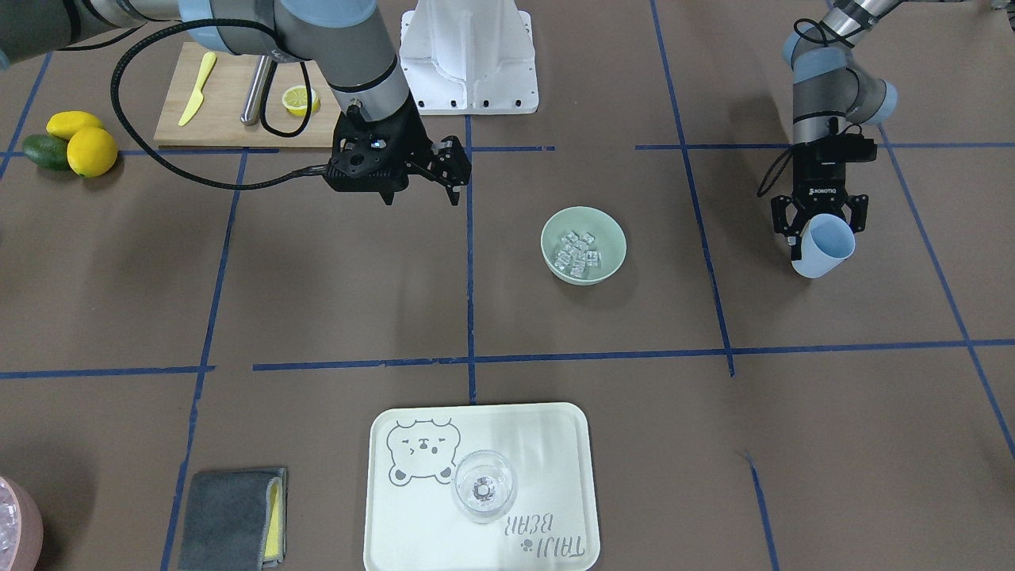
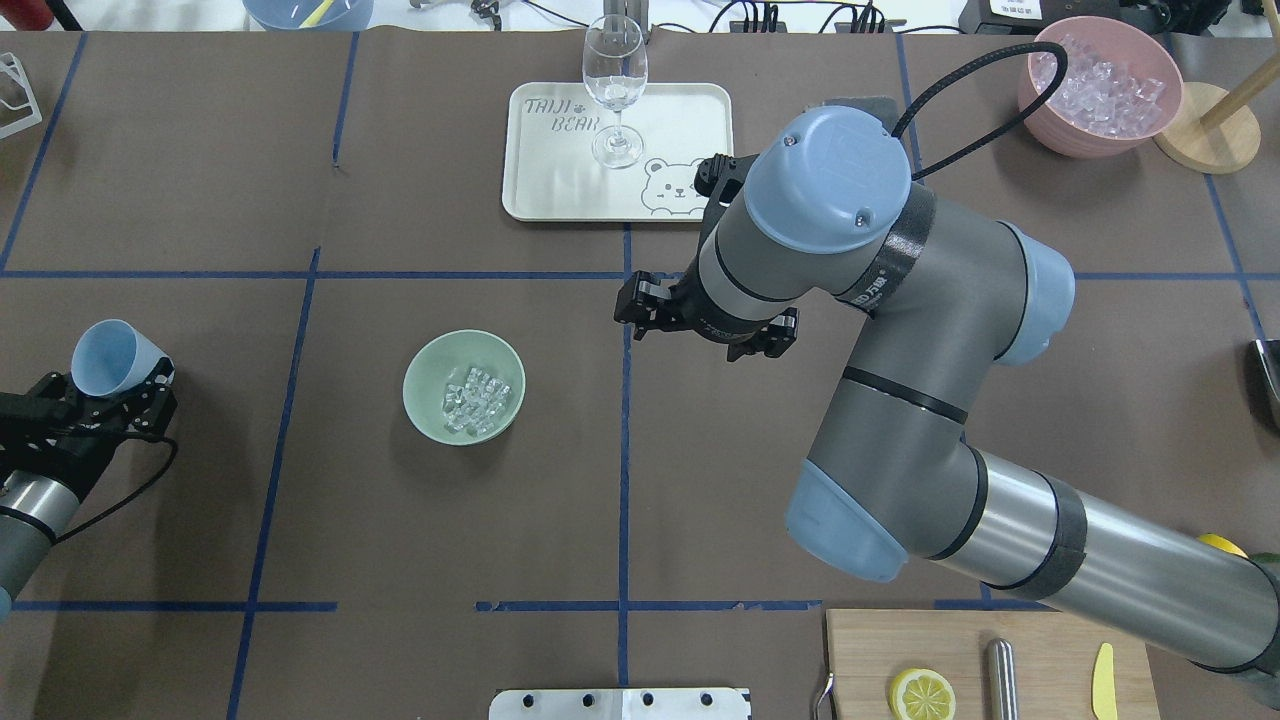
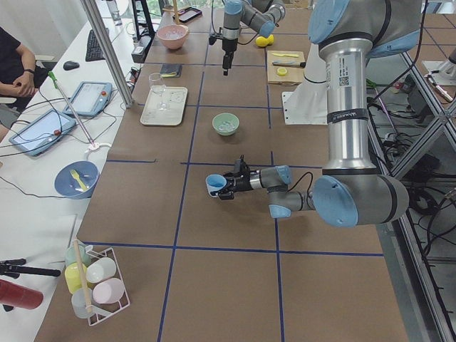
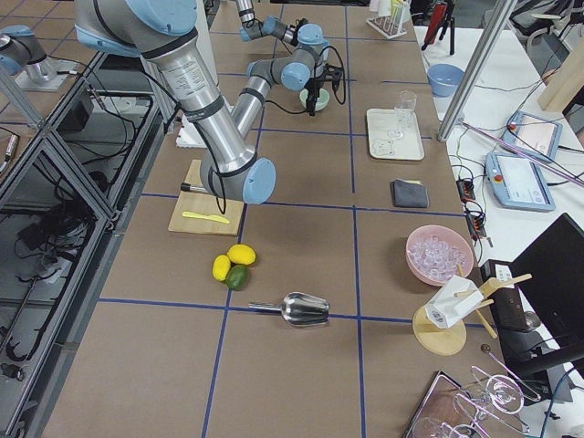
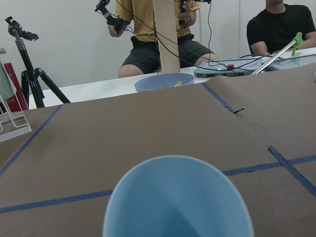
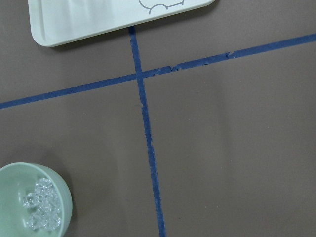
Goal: Pour ice into bowl
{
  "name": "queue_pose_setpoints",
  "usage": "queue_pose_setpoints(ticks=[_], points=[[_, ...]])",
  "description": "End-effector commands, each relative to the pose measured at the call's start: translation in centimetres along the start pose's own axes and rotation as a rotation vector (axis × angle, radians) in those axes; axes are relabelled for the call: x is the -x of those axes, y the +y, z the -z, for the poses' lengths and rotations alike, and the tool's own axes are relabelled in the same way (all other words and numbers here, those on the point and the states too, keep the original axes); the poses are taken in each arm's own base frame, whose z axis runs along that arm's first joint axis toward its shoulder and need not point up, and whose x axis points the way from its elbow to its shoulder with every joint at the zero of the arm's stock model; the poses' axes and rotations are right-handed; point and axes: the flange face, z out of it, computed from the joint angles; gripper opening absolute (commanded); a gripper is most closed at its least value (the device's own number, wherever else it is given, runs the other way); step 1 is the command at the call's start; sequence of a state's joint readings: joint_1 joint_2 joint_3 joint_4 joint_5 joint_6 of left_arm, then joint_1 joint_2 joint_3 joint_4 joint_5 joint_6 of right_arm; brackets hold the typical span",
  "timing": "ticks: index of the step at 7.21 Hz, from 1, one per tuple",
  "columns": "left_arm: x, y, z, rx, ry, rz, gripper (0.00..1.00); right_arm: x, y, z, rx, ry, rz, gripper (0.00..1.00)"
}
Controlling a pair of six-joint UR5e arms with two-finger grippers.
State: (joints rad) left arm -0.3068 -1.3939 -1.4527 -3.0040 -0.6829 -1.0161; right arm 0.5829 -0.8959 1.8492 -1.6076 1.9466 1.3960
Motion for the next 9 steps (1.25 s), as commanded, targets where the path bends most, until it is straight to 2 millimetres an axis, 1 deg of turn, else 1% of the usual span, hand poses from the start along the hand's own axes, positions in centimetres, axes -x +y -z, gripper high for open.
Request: queue_pose_setpoints(ticks=[1,2,4,6,7,9], points=[[0.2,0.2,0.3,0.030,0.020,0.002,0.76,0.0,0.0,0.0,0.000,-0.001,0.000,1.00],[0.0,0.1,0.3,0.036,0.029,0.015,1.00,0.0,0.0,0.0,0.000,-0.001,0.000,1.00],[0.0,0.1,0.3,0.037,0.030,0.016,1.00,0.2,0.0,0.2,-0.001,-0.005,0.002,1.00],[-0.5,-0.5,0.6,0.056,0.055,0.029,1.00,0.3,0.1,0.1,0.000,-0.005,-0.005,1.00],[-0.1,-0.4,0.7,0.059,0.051,0.018,1.00,0.5,0.2,0.1,0.001,-0.006,-0.006,1.00],[1.2,-1.2,1.7,0.062,0.047,0.013,1.00,0.9,0.9,-0.4,0.003,-0.003,-0.005,1.00]])
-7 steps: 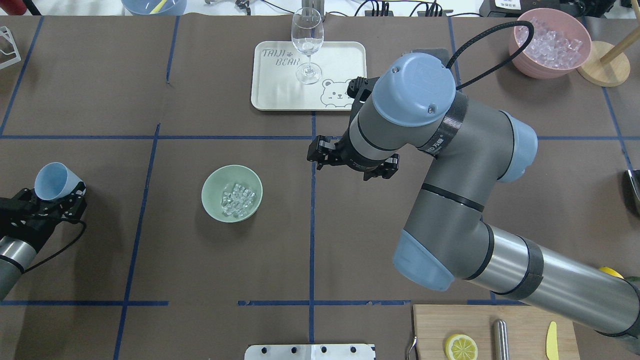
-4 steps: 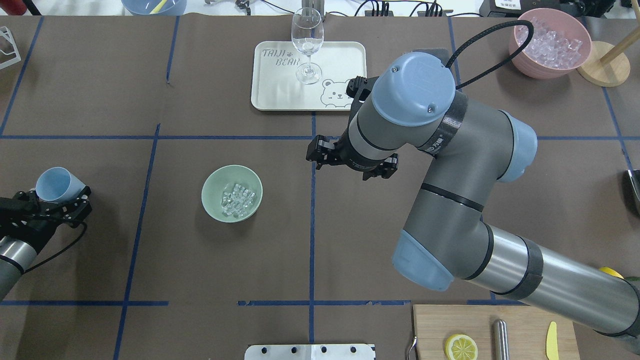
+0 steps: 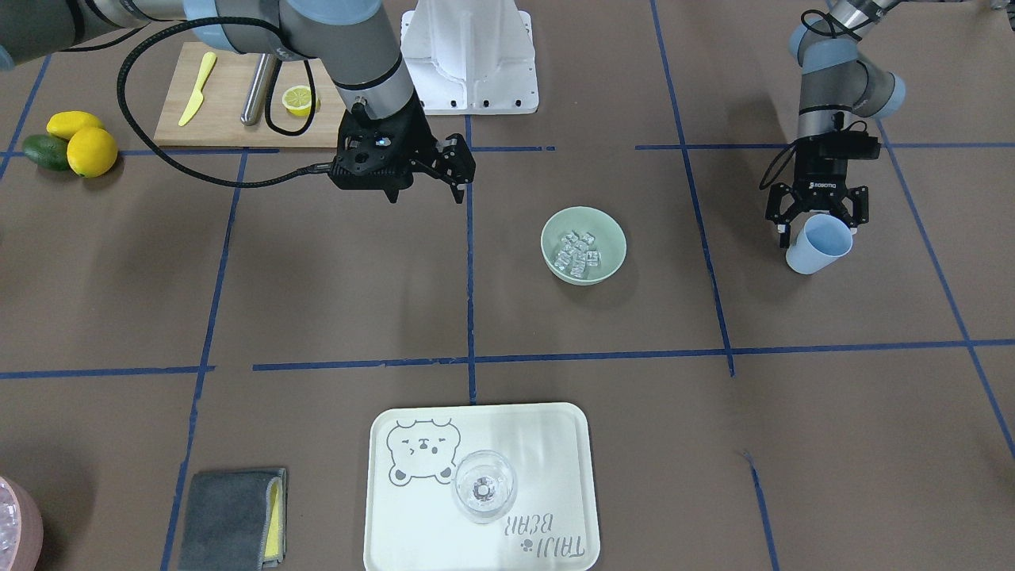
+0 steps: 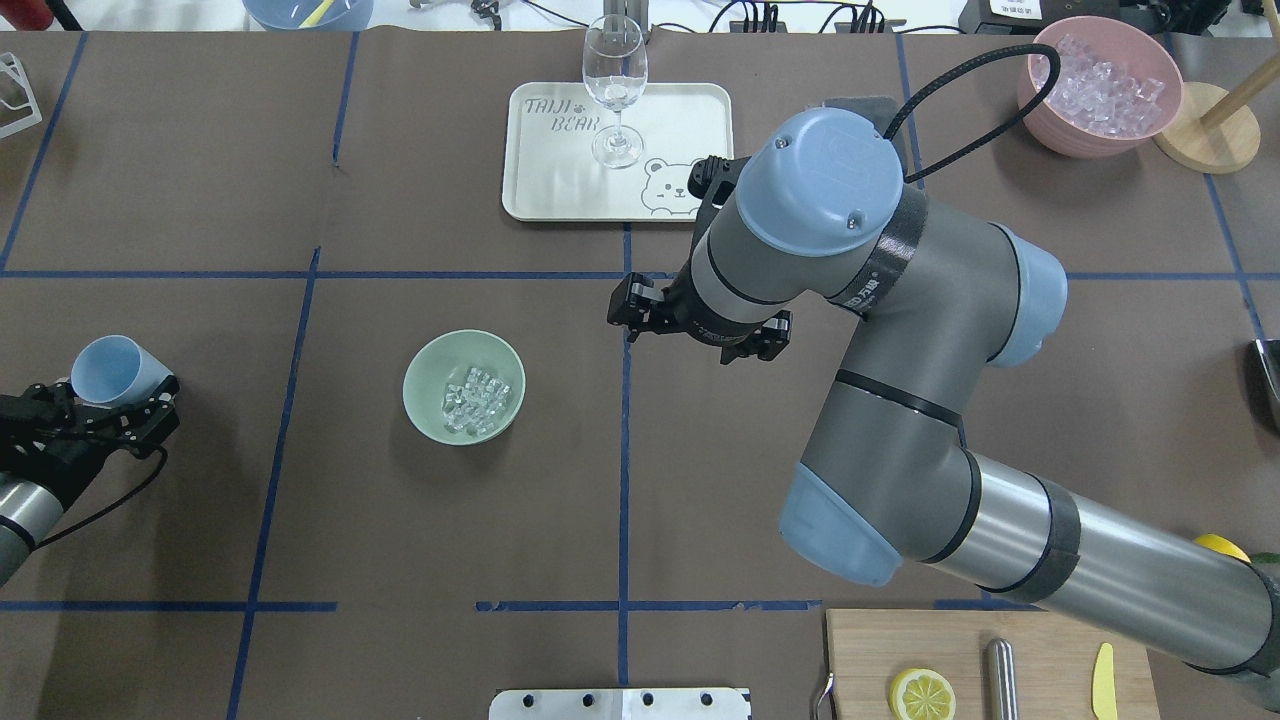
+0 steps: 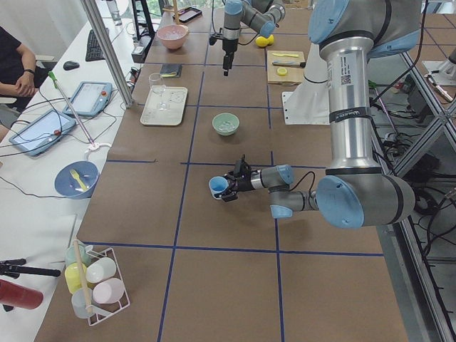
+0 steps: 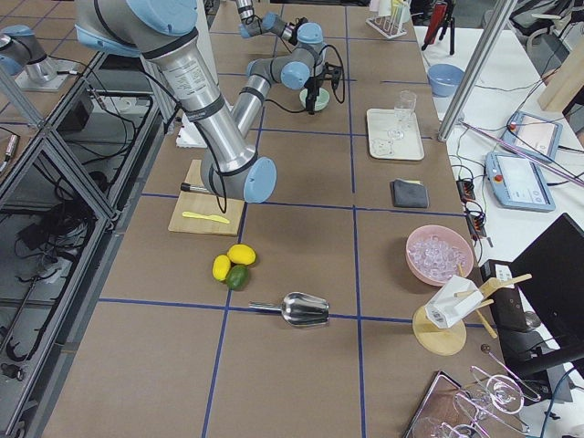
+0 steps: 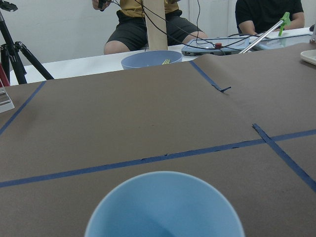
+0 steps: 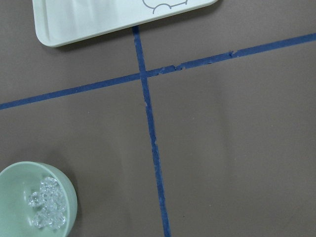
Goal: Pour ice into bowl
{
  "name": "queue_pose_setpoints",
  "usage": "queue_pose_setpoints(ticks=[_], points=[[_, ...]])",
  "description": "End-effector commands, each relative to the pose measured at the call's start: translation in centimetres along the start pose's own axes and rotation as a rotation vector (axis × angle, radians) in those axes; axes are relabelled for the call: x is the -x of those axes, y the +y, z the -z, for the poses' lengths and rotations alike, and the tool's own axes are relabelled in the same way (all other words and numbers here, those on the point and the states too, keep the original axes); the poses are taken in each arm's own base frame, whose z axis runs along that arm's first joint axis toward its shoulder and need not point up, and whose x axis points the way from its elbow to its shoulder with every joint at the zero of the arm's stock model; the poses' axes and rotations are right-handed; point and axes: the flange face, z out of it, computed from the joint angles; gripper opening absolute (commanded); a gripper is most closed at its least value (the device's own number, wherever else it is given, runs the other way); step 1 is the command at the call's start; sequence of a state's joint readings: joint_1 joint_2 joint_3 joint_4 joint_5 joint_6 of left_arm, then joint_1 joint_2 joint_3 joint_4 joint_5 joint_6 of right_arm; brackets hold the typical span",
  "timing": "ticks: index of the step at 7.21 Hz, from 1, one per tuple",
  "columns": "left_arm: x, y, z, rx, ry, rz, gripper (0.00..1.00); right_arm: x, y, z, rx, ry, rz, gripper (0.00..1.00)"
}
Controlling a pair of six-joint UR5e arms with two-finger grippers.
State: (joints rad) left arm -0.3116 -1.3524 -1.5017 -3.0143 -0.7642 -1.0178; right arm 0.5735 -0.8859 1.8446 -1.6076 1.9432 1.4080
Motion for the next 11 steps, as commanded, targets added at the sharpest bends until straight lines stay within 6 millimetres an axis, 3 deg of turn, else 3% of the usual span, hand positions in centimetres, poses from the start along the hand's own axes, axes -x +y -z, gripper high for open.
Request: queue_pose_setpoints(ticks=[1,3,4,5,7,8,9,11], points=[[0.8,-0.7,1.0,0.001,-0.002,-0.002,1.00,1.1,1.2,-0.5,-0.012,-0.002,-0.003,1.00],[0.6,-2.0,1.9,0.014,0.025,0.017,1.00,1.9,2.4,-1.7,-0.017,0.008,0.003,1.00],[0.9,-3.0,3.0,0.022,0.036,0.022,1.00,3.6,2.5,-2.6,-0.016,0.015,0.001,1.00],[0.8,-3.5,3.3,0.019,0.041,0.029,1.00,5.5,2.2,-4.1,-0.030,0.033,0.004,1.00],[0.3,-4.7,3.7,0.033,0.068,0.049,1.00,7.9,1.1,-10.0,-0.048,-0.034,-0.020,1.00],[0.2,-6.0,3.6,0.036,0.080,0.065,1.00,11.1,0.8,-12.2,-0.041,-0.012,-0.021,1.00],[-0.1,-7.0,3.7,0.045,0.093,0.076,1.00,12.8,1.4,-13.2,-0.057,0.001,-0.014,1.00],[0.8,-8.6,3.3,0.076,0.112,0.049,1.00,13.3,3.6,-14.8,-0.073,0.009,0.007,1.00]])
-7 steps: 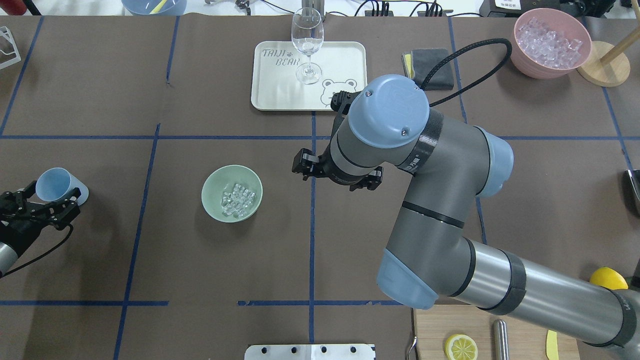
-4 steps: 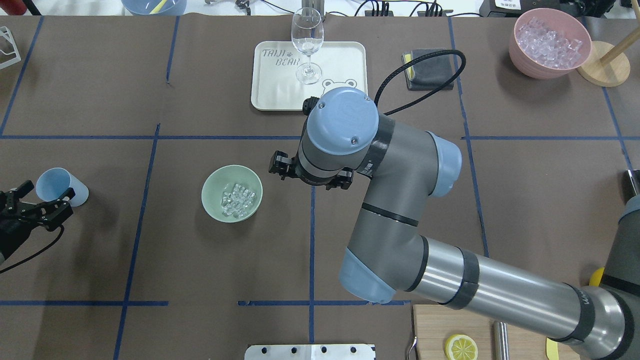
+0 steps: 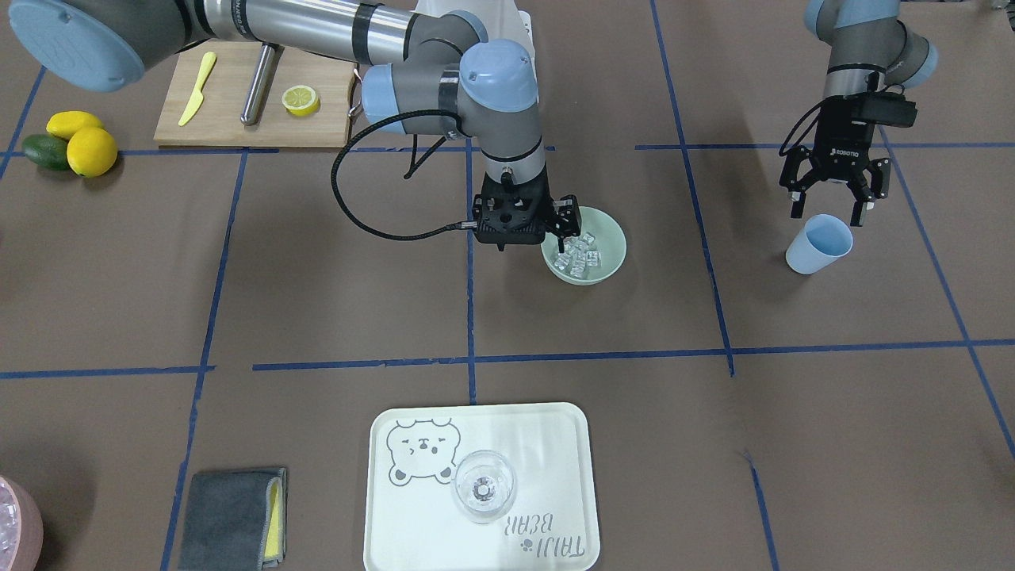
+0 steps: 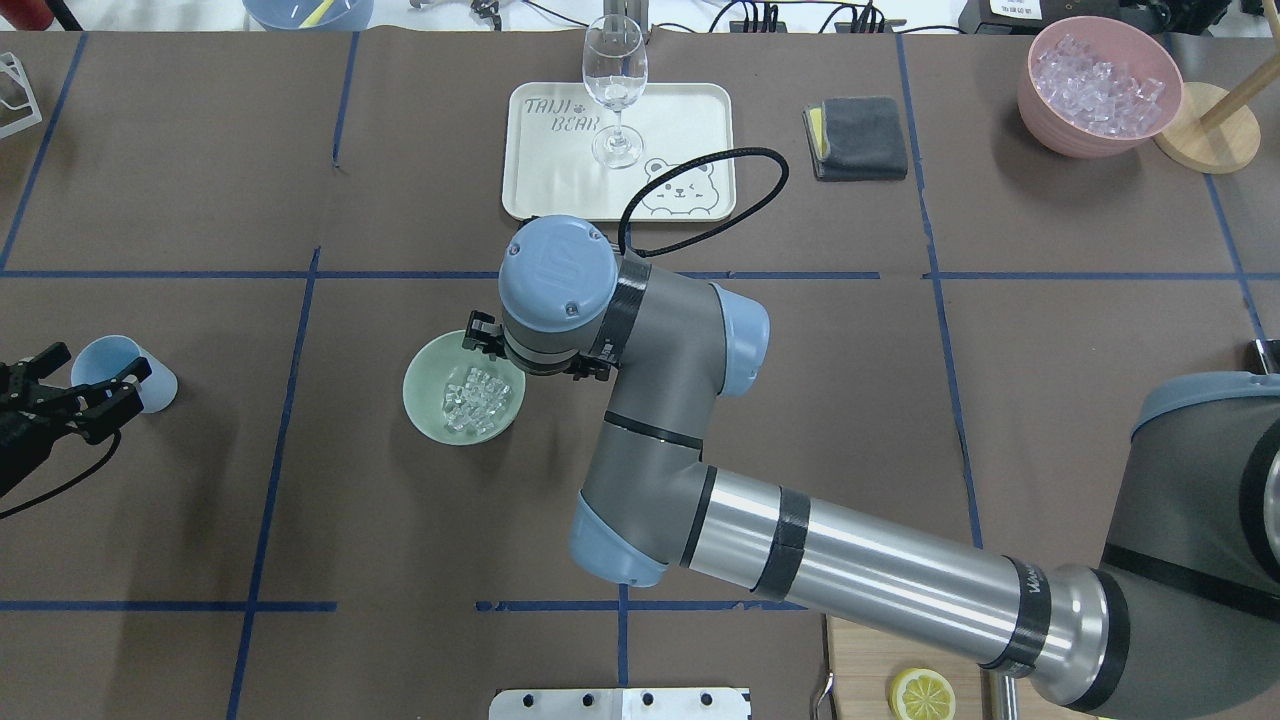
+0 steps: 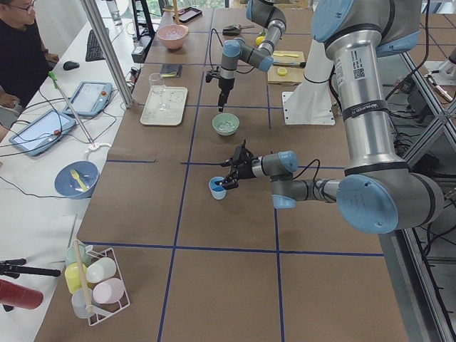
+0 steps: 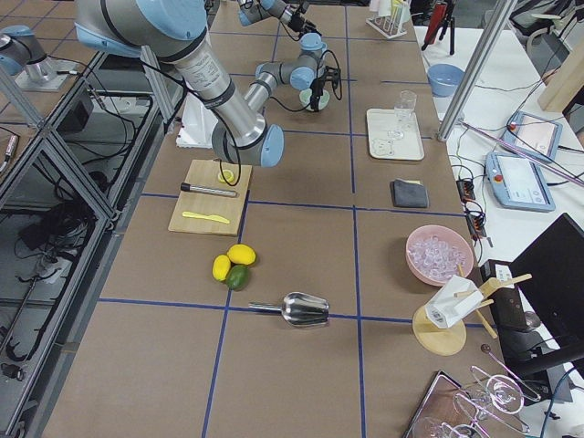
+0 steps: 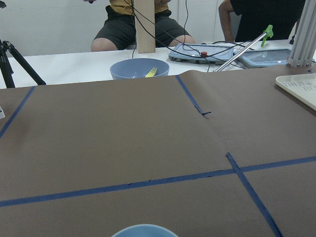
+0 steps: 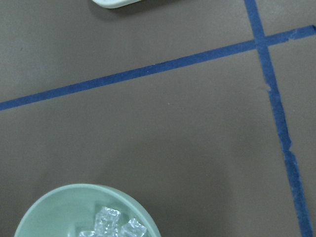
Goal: Pour ice into bowl
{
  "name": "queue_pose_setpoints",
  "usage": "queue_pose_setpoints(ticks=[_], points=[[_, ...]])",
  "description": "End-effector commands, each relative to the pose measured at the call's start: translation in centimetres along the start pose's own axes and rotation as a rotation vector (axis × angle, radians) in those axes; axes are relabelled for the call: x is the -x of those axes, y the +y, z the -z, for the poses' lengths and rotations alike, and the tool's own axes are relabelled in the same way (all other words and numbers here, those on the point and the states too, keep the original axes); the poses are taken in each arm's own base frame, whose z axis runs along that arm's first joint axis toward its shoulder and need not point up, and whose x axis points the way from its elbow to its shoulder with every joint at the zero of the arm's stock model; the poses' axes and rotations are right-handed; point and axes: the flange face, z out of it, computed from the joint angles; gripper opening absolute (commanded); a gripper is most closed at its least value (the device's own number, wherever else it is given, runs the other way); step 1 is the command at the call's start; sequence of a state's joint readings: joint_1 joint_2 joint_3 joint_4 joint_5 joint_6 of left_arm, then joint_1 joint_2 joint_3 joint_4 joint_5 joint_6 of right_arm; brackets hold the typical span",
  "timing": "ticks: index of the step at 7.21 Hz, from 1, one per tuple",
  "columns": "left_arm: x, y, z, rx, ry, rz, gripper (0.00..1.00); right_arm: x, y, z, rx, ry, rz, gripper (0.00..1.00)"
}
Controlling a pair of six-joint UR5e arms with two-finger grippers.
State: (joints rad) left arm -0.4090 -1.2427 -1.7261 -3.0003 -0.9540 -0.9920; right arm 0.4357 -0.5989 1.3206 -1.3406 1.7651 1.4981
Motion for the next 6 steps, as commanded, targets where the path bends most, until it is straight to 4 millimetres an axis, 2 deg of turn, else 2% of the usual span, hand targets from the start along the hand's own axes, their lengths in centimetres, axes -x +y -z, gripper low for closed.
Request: queue_pose_setpoints(ticks=[1,2,3,4,5,6], points=[[1.7,-2.4,-0.5,0.031,-0.006,-0.081,1.00,0.8,1.9,-1.6,-0.004,0.015,0.016,1.00],[2.3,-3.0,-1.0,0.044,-0.031,-0.130,1.00,0.9,2.4,-2.6,-0.010,0.022,0.022,1.00],[2.1,-3.0,-1.4,0.082,-0.015,-0.140,1.00,0.8,2.6,-3.2,-0.008,0.026,0.026,1.00],[2.6,-3.3,-2.0,0.126,-0.033,-0.144,1.00,0.7,2.8,-3.5,-0.005,0.030,0.027,0.94],[1.9,-5.0,-3.8,0.171,-0.070,-0.213,1.00,0.7,2.8,-3.5,-0.005,0.030,0.024,0.73],[1.7,-7.1,-4.7,0.144,-0.074,-0.267,1.00,0.7,3.1,-3.6,-0.003,0.031,0.025,0.40]])
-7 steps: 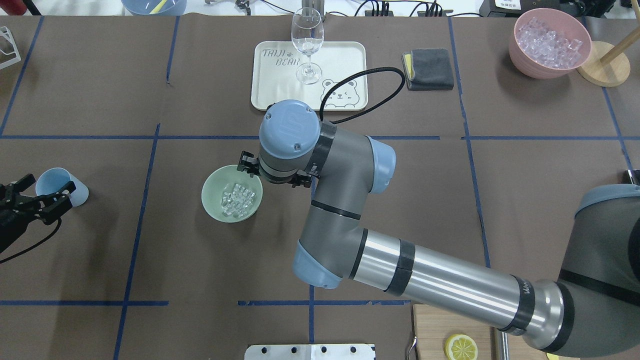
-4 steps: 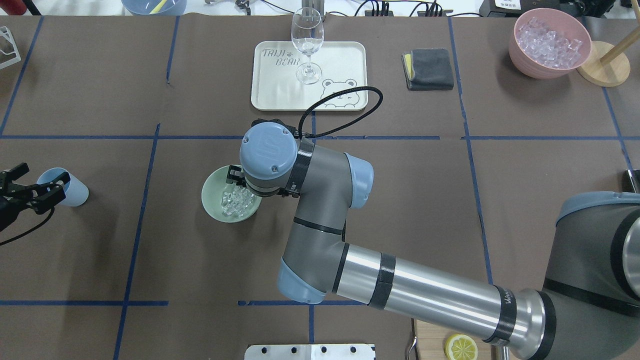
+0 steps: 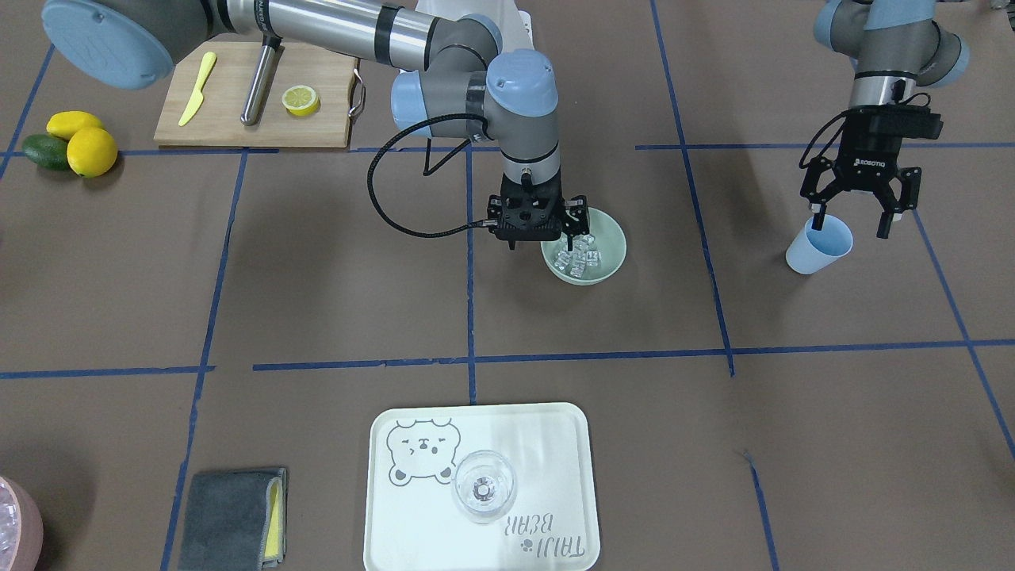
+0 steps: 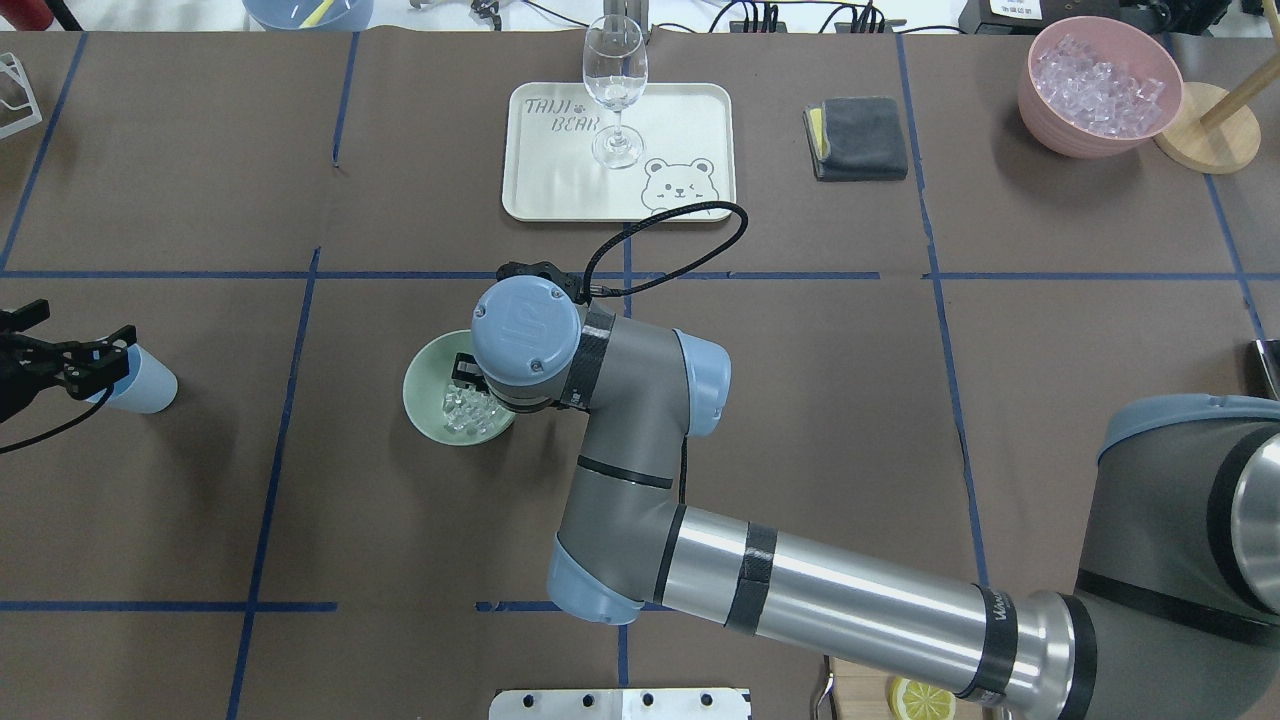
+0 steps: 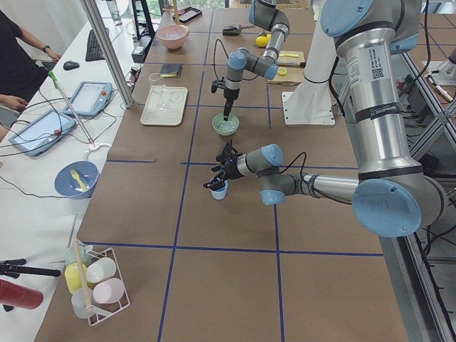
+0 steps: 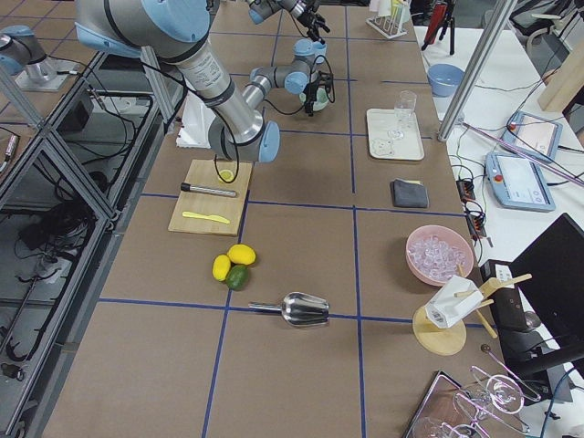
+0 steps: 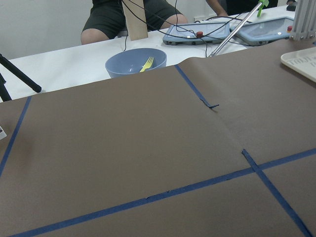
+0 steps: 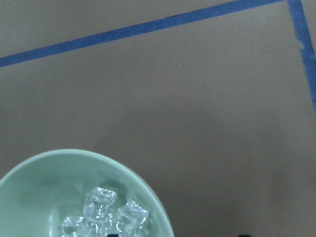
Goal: Pour ice into bowl
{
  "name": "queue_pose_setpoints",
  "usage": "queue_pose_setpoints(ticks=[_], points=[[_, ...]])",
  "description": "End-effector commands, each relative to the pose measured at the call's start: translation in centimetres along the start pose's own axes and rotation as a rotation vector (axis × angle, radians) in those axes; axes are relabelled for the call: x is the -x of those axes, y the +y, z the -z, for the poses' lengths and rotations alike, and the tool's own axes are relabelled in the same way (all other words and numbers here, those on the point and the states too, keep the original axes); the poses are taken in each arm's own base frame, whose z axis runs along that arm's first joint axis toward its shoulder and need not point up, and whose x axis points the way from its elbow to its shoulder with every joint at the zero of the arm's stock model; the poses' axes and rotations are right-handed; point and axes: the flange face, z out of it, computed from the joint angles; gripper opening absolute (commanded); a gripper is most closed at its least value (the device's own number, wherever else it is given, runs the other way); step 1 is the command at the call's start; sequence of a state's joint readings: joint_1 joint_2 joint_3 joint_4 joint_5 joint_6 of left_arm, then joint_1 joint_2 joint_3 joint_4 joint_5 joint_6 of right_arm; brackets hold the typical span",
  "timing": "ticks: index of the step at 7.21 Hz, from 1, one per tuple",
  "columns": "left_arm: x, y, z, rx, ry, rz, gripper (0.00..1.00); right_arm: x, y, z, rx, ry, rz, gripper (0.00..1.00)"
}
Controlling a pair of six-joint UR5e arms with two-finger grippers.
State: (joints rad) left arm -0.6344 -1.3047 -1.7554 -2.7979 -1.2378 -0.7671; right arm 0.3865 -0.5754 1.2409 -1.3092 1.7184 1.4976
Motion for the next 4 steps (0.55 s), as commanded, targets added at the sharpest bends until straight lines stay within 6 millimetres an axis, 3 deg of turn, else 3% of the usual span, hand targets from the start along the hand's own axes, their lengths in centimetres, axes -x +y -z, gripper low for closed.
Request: queue_pose_setpoints(ticks=[1,2,4], points=[[1.5,-3.4,-1.0,0.043,0.015,-0.075,1.00,0.1,0.2,0.0,0.002,-0.001,0.002,0.05],[3.2,-4.8,-1.3,0.131,0.067,-0.054,1.00,0.0,0.2,-0.1,0.002,0.001,0.007,0.00],[6.2,-11.0,-2.9,0.229,0.063,-0.193,1.00,0.1,0.3,0.2,0.003,-0.005,0.014,0.00]])
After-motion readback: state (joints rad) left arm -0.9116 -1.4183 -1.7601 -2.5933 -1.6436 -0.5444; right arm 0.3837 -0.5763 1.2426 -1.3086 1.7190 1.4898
